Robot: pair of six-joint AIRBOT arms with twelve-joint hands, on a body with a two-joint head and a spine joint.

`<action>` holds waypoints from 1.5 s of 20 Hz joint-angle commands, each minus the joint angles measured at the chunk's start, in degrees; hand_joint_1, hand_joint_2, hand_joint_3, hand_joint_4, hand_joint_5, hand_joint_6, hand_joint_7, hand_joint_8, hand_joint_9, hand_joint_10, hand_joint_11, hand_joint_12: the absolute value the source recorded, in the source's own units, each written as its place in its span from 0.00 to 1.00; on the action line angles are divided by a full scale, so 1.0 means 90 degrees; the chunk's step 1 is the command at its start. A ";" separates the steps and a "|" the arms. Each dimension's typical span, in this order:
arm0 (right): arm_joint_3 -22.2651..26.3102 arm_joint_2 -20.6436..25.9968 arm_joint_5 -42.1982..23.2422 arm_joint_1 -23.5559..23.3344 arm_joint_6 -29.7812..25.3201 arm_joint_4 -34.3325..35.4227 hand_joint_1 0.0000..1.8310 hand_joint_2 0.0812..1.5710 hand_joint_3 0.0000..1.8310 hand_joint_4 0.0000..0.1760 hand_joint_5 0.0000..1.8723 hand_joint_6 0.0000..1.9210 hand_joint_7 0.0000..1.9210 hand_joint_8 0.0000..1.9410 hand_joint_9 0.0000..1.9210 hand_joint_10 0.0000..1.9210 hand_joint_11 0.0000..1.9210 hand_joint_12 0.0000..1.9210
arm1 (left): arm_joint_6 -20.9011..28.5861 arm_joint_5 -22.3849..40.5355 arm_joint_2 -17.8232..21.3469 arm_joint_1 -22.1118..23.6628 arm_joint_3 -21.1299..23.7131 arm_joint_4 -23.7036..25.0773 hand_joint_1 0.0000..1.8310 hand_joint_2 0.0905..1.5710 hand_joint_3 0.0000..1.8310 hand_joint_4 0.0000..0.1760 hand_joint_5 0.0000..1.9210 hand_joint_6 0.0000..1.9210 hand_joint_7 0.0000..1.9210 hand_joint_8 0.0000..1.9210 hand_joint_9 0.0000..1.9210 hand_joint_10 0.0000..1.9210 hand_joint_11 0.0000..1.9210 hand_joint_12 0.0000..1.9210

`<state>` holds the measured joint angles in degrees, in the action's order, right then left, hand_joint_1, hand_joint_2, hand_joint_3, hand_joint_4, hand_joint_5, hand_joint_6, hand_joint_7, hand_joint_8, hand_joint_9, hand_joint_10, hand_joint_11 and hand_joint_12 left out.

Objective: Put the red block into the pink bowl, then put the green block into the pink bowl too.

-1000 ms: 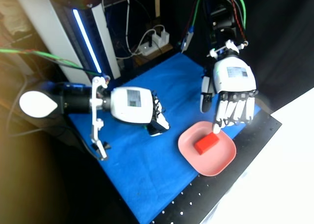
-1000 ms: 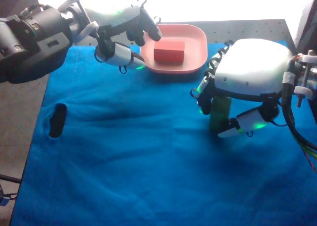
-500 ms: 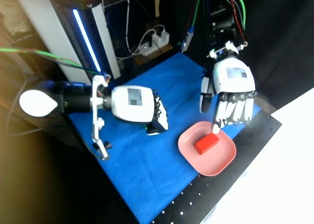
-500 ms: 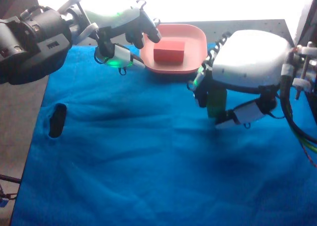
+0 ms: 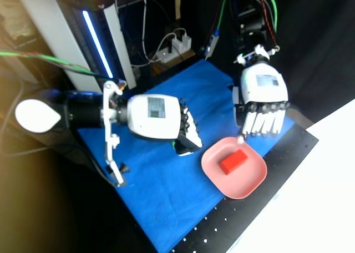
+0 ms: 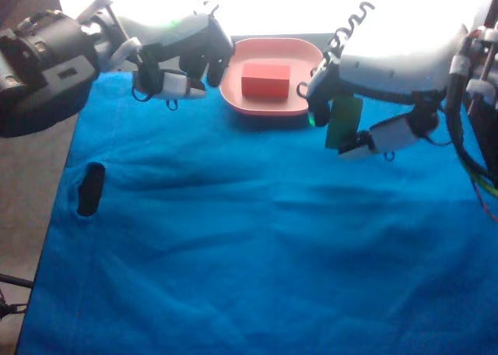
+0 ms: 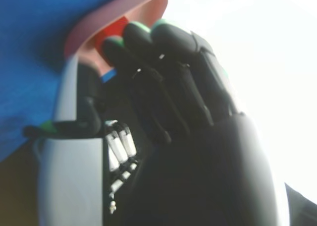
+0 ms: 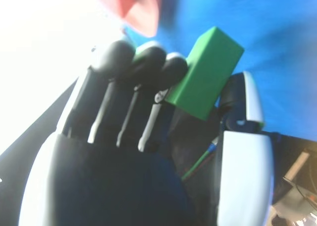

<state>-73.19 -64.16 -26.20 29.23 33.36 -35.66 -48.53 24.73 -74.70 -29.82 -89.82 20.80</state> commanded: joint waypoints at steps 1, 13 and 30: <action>-0.0016 0.0015 -0.0430 -0.0228 0.0020 -0.0031 0.63 0.67 0.00 0.00 0.57 0.44 0.56 0.60 0.45 0.87 0.36 1.00 | -0.0028 0.0668 0.0043 0.0026 0.0054 -0.0069 0.59 0.69 0.00 0.31 0.52 0.49 0.47 0.58 0.38 0.79 0.31 0.99; -0.0163 0.0012 0.0458 -0.1014 -0.0331 -0.1817 0.64 0.66 0.00 0.00 0.59 0.39 0.61 0.49 0.44 0.81 0.29 1.00 | -0.0029 0.0647 0.0295 -0.0107 0.0476 0.0494 0.69 0.68 0.00 0.00 0.57 0.30 0.52 0.64 0.35 0.86 0.27 1.00; -0.1375 -0.0764 0.0801 -0.1365 -0.0330 -0.1454 0.65 0.64 0.00 0.00 0.62 0.35 0.59 0.75 0.56 0.98 0.56 1.00 | -0.0026 0.1813 0.1444 -0.0657 0.1668 0.0494 0.67 0.71 0.00 0.00 0.48 0.48 0.48 0.66 0.39 0.70 0.31 0.91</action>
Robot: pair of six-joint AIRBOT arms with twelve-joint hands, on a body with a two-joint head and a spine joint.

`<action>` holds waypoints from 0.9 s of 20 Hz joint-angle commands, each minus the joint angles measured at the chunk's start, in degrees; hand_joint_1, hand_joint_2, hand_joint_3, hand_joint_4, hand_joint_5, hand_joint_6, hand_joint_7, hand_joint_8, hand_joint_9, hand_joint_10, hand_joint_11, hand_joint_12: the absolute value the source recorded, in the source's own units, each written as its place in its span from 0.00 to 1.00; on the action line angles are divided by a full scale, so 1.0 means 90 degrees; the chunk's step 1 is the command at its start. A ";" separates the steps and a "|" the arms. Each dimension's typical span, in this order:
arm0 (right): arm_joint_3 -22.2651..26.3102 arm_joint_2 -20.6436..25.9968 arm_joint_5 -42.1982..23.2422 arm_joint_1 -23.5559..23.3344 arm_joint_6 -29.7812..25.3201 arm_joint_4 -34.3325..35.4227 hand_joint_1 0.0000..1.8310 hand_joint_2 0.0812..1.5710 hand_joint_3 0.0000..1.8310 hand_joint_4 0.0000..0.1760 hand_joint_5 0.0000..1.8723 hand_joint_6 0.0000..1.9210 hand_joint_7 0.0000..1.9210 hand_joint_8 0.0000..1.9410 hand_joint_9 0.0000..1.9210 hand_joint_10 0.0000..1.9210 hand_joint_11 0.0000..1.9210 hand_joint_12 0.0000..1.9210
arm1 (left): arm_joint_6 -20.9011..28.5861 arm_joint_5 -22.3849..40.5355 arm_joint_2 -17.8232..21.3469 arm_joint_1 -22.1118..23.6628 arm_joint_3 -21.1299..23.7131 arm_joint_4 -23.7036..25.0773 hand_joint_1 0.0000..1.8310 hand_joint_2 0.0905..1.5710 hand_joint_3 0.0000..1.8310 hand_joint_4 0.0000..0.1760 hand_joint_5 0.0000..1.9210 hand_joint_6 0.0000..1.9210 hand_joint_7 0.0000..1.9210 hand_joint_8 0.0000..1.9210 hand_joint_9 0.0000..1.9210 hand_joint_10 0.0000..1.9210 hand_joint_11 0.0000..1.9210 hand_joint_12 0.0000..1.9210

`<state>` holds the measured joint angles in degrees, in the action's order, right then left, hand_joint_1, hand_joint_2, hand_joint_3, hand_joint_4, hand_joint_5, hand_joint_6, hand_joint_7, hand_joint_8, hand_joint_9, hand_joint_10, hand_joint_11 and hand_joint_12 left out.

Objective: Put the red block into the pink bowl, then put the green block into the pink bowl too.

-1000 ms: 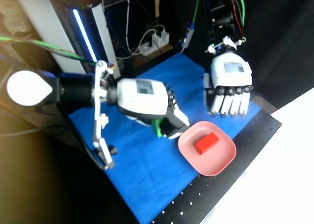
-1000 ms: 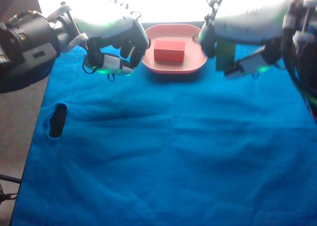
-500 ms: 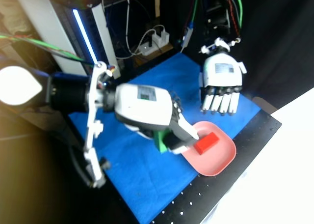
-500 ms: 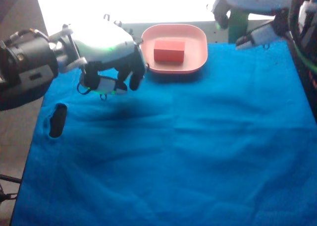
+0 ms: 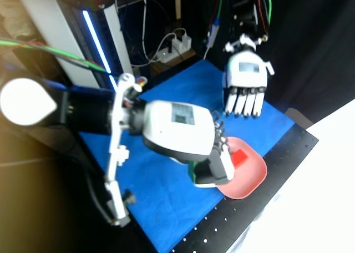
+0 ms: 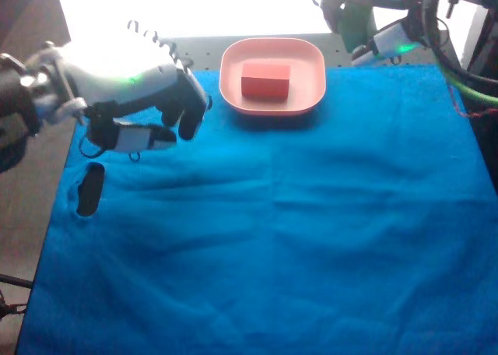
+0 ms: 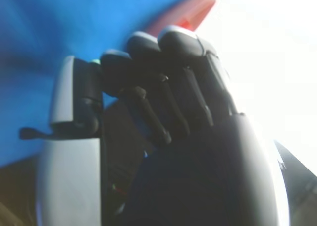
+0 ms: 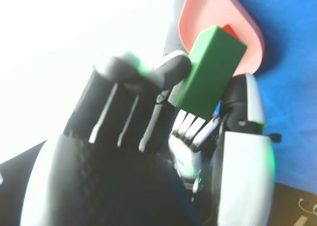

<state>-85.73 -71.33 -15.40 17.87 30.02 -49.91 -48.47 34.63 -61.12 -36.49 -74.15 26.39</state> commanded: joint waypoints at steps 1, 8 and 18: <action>-0.0081 -0.0061 -0.0374 -0.0102 0.0042 0.0169 0.64 0.65 0.00 0.00 0.60 0.38 0.58 0.66 0.51 0.90 0.46 1.00 | -0.0034 0.0936 0.0071 0.0086 0.0077 -0.0097 0.67 0.71 0.00 0.00 0.49 0.46 0.48 0.67 0.39 0.67 0.30 0.90; -0.0687 -0.0420 -0.0309 -0.0101 0.0042 0.0584 0.69 0.68 0.00 0.00 0.59 0.28 0.53 0.62 0.40 0.85 0.27 1.00 | -0.0036 0.2397 0.0654 0.0212 0.0619 -0.0082 0.67 0.72 0.00 0.00 0.47 0.48 0.47 0.68 0.37 0.66 0.25 0.89; -0.1539 -0.1243 -0.0305 -0.0102 0.0043 0.0913 0.63 0.63 0.00 0.00 0.64 0.31 0.50 0.94 0.40 1.00 0.39 1.00 | -0.0062 0.3118 0.0672 0.0463 0.0820 0.0316 0.67 0.71 0.00 0.00 0.51 0.42 0.47 0.69 0.28 0.82 0.14 0.98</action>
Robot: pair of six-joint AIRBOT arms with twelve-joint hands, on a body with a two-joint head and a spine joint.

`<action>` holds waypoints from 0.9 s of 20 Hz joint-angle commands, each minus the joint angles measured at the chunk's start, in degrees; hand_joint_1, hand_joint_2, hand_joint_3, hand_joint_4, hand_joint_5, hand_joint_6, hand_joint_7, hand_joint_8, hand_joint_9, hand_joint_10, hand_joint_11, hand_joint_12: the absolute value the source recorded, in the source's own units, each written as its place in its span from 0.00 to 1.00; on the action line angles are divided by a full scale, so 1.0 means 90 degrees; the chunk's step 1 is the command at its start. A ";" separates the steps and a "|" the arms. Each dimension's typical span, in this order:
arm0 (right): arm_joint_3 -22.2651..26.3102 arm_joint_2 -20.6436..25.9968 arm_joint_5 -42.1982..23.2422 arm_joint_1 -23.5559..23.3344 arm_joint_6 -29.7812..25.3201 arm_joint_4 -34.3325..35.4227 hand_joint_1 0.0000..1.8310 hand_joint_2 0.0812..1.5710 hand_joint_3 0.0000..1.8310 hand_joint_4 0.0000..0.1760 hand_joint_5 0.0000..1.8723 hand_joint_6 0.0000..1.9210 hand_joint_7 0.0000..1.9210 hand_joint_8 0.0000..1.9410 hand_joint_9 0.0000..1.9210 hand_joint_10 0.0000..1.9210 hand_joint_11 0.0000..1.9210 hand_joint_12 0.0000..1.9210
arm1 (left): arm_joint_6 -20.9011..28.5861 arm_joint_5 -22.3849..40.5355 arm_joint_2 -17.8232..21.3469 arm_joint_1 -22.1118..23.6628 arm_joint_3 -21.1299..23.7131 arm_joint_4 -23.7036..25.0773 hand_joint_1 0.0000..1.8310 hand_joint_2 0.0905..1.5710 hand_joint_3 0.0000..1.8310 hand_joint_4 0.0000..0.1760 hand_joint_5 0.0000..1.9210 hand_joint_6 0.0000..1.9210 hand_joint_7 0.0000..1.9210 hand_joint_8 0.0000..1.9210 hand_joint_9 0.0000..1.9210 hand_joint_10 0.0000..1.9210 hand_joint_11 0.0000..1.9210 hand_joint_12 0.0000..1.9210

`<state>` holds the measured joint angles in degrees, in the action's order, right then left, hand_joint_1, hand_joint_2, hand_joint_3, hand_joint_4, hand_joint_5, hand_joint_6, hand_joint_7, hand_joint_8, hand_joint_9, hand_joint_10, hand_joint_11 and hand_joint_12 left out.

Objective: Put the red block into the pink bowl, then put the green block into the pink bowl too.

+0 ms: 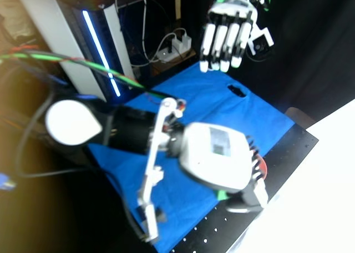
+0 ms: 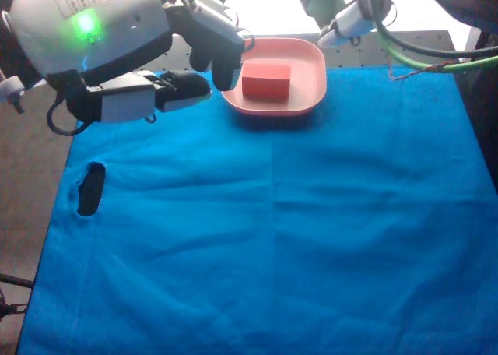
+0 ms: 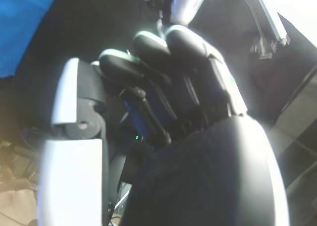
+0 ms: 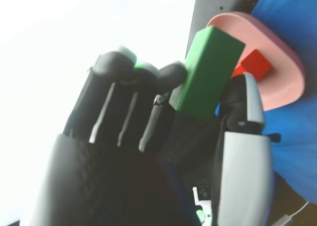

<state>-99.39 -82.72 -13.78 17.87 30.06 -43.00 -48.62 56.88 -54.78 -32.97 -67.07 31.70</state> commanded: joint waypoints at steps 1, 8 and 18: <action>-0.0051 -0.0044 -0.0484 -0.0102 0.0038 0.0154 0.63 0.63 0.00 0.00 0.65 0.30 0.51 0.91 0.41 1.00 0.39 1.00 | -0.0045 0.0651 -0.0059 0.0095 0.0031 -0.0254 0.68 0.70 0.00 0.00 0.52 0.40 0.48 0.67 0.30 0.81 0.18 0.98; -0.0372 -0.0470 -0.0496 -0.0100 0.0039 0.0160 0.63 0.65 0.00 0.00 0.60 0.37 0.54 0.75 0.37 1.00 0.30 1.00 | -0.0043 0.0756 -0.0201 0.0112 0.0011 -0.0245 0.67 0.72 0.00 0.00 0.48 0.45 0.46 0.71 0.28 0.75 0.17 0.95; -0.0725 -0.0833 -0.0539 0.0147 0.0039 0.0459 0.64 0.65 0.00 0.00 0.61 0.34 0.60 0.60 0.38 0.96 0.23 1.00 | -0.0039 0.0850 -0.0279 0.0131 0.0028 -0.0278 0.66 0.74 0.00 0.00 0.42 0.55 0.44 0.72 0.28 0.69 0.13 0.94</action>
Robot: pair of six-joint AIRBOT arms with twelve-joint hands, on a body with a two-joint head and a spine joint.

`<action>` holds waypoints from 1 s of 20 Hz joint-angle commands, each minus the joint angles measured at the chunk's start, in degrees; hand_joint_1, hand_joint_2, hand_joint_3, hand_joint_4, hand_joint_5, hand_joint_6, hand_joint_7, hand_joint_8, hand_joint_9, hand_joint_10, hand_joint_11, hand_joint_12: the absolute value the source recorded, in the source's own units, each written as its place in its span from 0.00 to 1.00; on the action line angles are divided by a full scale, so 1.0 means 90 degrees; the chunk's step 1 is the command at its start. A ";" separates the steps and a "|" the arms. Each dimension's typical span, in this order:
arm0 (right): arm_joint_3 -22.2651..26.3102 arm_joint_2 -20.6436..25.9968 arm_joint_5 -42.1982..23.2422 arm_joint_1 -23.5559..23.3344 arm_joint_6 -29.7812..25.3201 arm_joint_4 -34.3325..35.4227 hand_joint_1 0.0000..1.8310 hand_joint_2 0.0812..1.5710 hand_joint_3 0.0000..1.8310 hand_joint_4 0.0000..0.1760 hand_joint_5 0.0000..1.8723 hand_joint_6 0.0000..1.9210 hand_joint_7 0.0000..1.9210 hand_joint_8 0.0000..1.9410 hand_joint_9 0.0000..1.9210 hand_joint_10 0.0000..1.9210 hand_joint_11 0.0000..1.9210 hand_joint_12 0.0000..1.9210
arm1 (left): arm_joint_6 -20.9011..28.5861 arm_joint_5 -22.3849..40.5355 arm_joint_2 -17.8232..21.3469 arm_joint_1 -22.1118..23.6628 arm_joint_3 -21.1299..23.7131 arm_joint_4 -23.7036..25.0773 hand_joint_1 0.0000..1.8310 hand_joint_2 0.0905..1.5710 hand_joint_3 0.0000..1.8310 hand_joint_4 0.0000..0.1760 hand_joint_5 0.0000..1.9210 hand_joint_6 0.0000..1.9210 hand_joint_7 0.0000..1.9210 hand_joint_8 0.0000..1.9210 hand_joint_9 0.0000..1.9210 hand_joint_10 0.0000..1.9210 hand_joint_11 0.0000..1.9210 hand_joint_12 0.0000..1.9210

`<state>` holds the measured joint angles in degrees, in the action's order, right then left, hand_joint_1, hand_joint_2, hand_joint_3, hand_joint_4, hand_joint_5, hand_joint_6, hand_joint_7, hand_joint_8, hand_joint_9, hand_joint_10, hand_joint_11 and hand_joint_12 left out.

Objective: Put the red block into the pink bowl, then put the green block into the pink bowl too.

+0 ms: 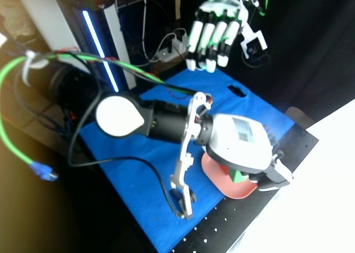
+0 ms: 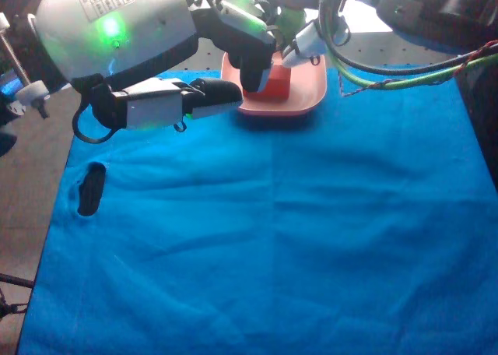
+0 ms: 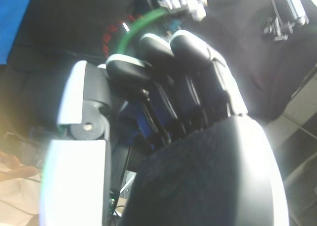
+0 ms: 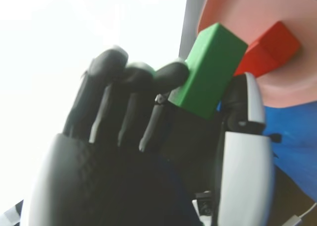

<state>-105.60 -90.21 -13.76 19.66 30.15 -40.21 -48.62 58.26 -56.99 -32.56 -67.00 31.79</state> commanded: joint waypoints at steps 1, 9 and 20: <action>-0.0055 -0.0022 -0.0551 -0.0032 0.0029 0.0178 0.63 0.65 0.00 0.00 0.60 0.38 0.58 0.63 0.36 0.99 0.23 1.00 | -0.0038 0.0697 -0.0038 0.0085 0.0022 -0.0293 0.66 0.75 0.00 0.00 0.41 0.56 0.45 0.71 0.28 0.68 0.14 0.92; -0.0271 -0.0211 -0.0650 0.0189 0.0029 0.0515 0.64 0.65 0.00 0.00 0.62 0.32 0.58 0.54 0.36 0.87 0.18 1.00 | -0.0033 0.0675 -0.0037 0.0082 0.0026 -0.0300 0.66 0.74 0.00 0.00 0.39 0.61 0.49 0.63 0.32 0.64 0.14 0.90; -0.0268 -0.0208 -0.0655 0.0212 0.0029 0.0515 0.35 0.58 0.00 0.40 0.35 0.00 0.53 0.00 0.48 0.12 0.11 0.67 | -0.0034 0.0619 -0.0056 0.0079 0.0026 -0.0297 0.65 0.74 0.00 0.00 0.41 0.60 0.46 0.66 0.31 0.66 0.16 0.91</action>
<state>-107.81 -92.12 -14.70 22.11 30.20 -36.77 -48.60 58.13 -57.06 -32.56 -67.00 31.79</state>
